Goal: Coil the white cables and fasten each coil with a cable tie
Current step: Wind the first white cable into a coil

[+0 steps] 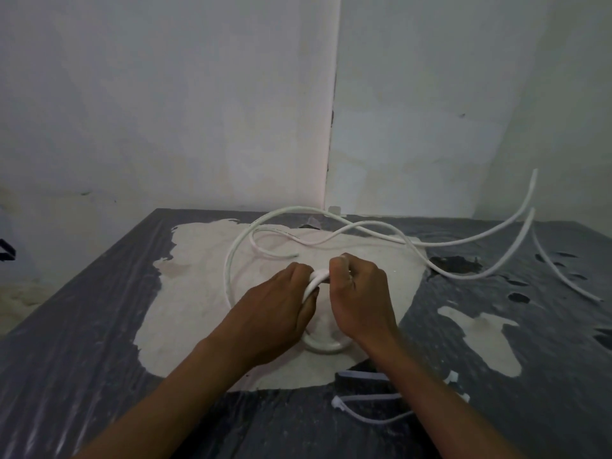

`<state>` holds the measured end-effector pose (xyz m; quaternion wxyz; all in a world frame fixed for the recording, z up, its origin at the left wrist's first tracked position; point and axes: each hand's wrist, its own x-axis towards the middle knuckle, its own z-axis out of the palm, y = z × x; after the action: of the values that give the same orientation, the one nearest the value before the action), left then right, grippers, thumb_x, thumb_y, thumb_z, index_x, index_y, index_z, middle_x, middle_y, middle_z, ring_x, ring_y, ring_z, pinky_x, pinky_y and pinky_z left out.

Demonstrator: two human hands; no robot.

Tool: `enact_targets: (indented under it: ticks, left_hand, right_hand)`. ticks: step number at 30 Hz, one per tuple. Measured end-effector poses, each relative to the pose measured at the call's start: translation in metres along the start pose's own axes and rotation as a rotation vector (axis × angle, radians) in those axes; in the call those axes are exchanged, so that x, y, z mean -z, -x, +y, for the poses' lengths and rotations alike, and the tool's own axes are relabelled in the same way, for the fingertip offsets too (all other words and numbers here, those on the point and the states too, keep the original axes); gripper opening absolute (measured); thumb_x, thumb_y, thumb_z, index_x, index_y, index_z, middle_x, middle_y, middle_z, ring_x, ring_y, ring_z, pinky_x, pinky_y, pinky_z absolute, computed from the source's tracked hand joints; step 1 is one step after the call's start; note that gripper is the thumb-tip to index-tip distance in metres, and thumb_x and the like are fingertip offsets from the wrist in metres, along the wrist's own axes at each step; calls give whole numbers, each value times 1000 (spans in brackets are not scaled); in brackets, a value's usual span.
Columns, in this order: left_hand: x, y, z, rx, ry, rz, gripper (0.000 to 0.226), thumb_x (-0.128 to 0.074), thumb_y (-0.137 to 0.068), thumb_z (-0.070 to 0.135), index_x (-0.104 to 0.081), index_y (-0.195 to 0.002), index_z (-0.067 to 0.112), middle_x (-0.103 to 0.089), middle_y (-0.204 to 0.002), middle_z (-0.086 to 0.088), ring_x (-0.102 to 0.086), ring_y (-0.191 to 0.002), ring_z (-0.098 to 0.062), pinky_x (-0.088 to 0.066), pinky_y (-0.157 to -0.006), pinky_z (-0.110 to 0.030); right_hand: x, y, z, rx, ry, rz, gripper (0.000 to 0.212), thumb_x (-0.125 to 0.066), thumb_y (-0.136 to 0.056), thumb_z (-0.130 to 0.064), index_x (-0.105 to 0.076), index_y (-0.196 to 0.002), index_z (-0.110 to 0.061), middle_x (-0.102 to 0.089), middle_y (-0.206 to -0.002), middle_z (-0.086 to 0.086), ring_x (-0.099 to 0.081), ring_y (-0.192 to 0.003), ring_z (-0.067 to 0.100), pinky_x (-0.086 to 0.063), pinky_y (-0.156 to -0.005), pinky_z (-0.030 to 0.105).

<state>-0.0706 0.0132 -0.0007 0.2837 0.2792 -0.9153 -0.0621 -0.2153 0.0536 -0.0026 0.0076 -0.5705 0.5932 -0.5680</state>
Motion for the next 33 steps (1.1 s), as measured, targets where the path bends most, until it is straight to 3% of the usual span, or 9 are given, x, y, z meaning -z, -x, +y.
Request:
enact_targets:
  ticks: [5, 10, 14, 18, 21, 24, 27, 30, 33]
  left_hand:
    - [-6, -2, 4, 7, 20, 28, 28, -31, -97, 42, -45, -113, 22, -48, -92, 9, -47, -64, -6, -36, -58, -12]
    - [-13, -6, 10, 33, 58, 45, 28, -34, -98, 38, -46, -116, 20, -51, -97, 5, -49, -65, -8, -44, -62, -17]
    - [-15, -8, 14, 58, 34, 68, 32, -39, -97, 37, -46, -123, 19, -57, -109, 2, -51, -76, -5, -37, -67, -9]
    - [-12, -8, 14, 97, -36, 86, 29, -36, -98, 38, -47, -116, 19, -58, -102, 2, -51, -72, -8, -39, -65, -15]
    - [-12, -9, 14, 110, -16, 71, 30, -35, -97, 42, -47, -111, 19, -55, -92, 6, -48, -65, -5, -35, -60, -9]
    - [-13, -3, 15, 85, 209, 67, 41, -31, -87, 55, -48, -105, 22, -57, -84, 11, -53, -63, -4, -42, -60, -12]
    - [-8, 2, 17, 135, 528, 27, 40, -42, -85, 56, -49, -106, 23, -66, -87, 7, -65, -74, -6, -54, -70, -23]
    - [-8, 0, 21, 226, 776, 11, 34, -43, -92, 49, -53, -108, 20, -68, -90, 6, -66, -83, -6, -54, -75, -23]
    - [-17, -1, 33, 291, 916, 185, 33, -28, -102, 26, -59, -99, 15, -71, -82, 13, -67, -75, -2, -52, -70, -15]
  right_hand:
    - [1, 0, 3, 60, -2, 26, 35, -31, -87, -44, -40, -56, -32, -40, -46, -12, -48, -46, 3, -37, -45, 11]
    - [4, -1, 13, 121, 29, 50, 37, -25, -91, -41, -41, -60, -28, -41, -48, -8, -47, -48, 11, -36, -42, 19]
    - [6, -4, 12, 144, 39, 46, 33, -26, -91, -40, -40, -62, -32, -41, -49, -10, -46, -49, 9, -35, -42, 16]
    - [7, -4, 7, 183, 53, 39, 31, -27, -92, -39, -39, -64, -33, -37, -49, -14, -46, -47, 6, -33, -43, 11]
    - [7, -4, 10, 191, 56, 36, 34, -28, -93, -36, -43, -65, -24, -37, -49, -15, -45, -46, 7, -32, -42, 11]
    - [8, -3, 12, 221, 58, 23, 36, -28, -95, -33, -44, -65, -20, -37, -50, -15, -44, -46, 6, -30, -43, 9]
    - [9, -3, 14, 246, 40, -1, 37, -29, -94, -32, -47, -66, -17, -41, -51, -17, -49, -46, 7, -32, -44, 7]
    - [9, -4, 14, 238, 17, 14, 37, -30, -94, -32, -50, -67, -14, -43, -53, -18, -50, -47, 5, -34, -43, 7]
    - [9, -3, 10, 221, 29, 53, 33, -30, -92, -31, -43, -65, -19, -38, -50, -14, -44, -43, 5, -30, -42, 8]
